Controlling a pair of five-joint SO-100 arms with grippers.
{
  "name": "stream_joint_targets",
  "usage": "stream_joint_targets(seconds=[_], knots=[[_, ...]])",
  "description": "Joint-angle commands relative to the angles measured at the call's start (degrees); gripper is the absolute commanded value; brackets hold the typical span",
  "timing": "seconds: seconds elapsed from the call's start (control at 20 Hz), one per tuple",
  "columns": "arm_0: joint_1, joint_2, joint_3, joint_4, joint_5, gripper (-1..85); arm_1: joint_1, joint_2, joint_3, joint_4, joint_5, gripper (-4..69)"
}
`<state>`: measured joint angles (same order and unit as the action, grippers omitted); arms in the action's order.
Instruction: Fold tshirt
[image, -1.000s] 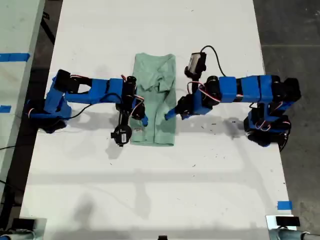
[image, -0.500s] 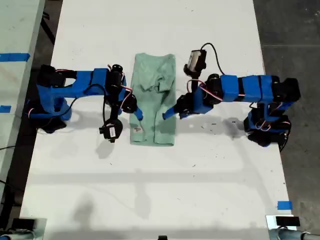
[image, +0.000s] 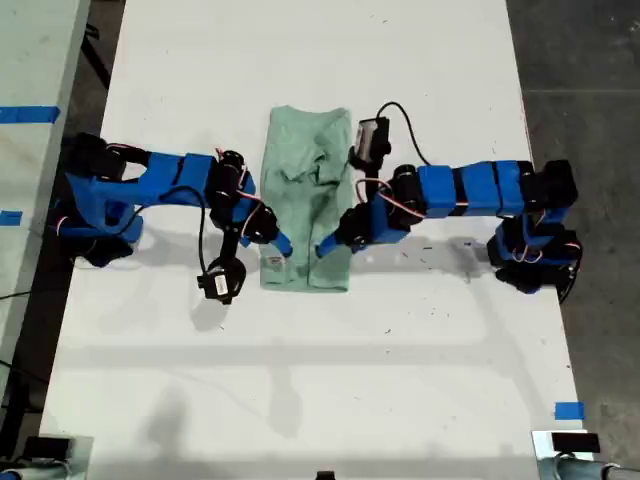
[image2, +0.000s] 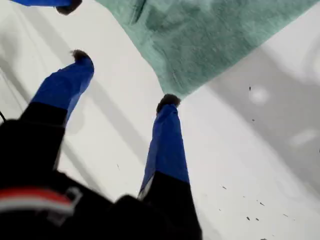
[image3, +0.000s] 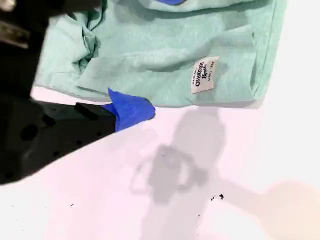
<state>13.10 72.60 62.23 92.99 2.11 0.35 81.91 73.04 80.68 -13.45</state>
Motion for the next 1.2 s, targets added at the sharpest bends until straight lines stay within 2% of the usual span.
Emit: stream_joint_targets(seconds=[0.0,0.2,0.55,0.7,0.85,0.95,1.0,1.15], knots=[[0.53,1.49,1.14,-0.79,-0.26,28.0,-0.44,-1.14,-4.83,-0.18,-0.09,26.0],[-0.18,0.18,8.17,-8.79,0.00,27.8,0.09,-7.12,-5.45,-2.72,-0.97,25.8],[-0.53,-6.59,8.35,-13.10,0.09,27.4,0.44,-14.59,-5.63,-7.21,-1.76,25.8],[-0.62,-10.81,7.82,-15.03,0.26,20.9,0.88,-19.95,-6.94,-8.61,-2.02,26.0],[-0.35,-16.26,6.15,-16.61,-0.09,19.0,0.62,-26.28,-10.81,-7.38,-1.41,25.1],[-0.26,-19.16,5.71,-17.75,-0.09,15.3,0.53,-28.83,-12.57,-6.24,-0.97,20.1],[-0.26,-19.95,5.54,-18.19,-0.09,12.6,0.53,-29.71,-13.45,-4.92,0.00,12.6],[-0.35,-20.30,5.54,-19.07,-0.26,1.2,0.35,-30.41,-13.97,-4.39,-0.44,-1.7]])
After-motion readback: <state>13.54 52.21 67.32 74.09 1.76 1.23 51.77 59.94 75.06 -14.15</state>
